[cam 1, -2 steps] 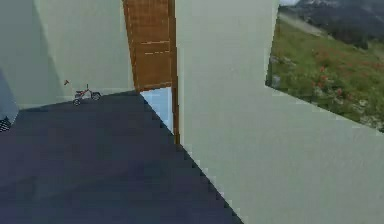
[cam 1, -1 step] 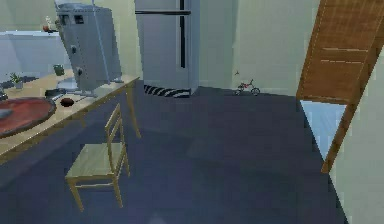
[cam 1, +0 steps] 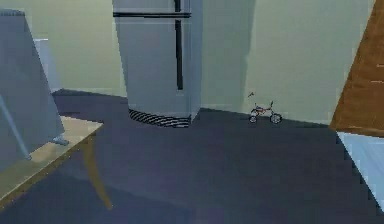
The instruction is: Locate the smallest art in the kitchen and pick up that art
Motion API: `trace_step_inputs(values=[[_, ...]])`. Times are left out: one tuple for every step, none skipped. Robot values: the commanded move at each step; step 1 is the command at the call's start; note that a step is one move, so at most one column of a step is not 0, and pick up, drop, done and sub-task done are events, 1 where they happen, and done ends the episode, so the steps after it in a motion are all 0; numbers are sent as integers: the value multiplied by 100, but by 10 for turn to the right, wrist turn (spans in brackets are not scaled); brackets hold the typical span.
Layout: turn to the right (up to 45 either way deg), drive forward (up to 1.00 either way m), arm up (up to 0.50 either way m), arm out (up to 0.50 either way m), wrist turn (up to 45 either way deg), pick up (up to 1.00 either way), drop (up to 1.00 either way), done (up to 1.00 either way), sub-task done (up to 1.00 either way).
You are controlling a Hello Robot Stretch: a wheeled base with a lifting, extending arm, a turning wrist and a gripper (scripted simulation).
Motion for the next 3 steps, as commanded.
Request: trace_step_inputs(values=[[0, 35, 0, 0, 0, 0, 0, 0, 0], [0, 85, 0, 0, 0, 0, 0, 0, 0], [-240, 0, 0, 0, 0, 0, 0, 0, 0]])
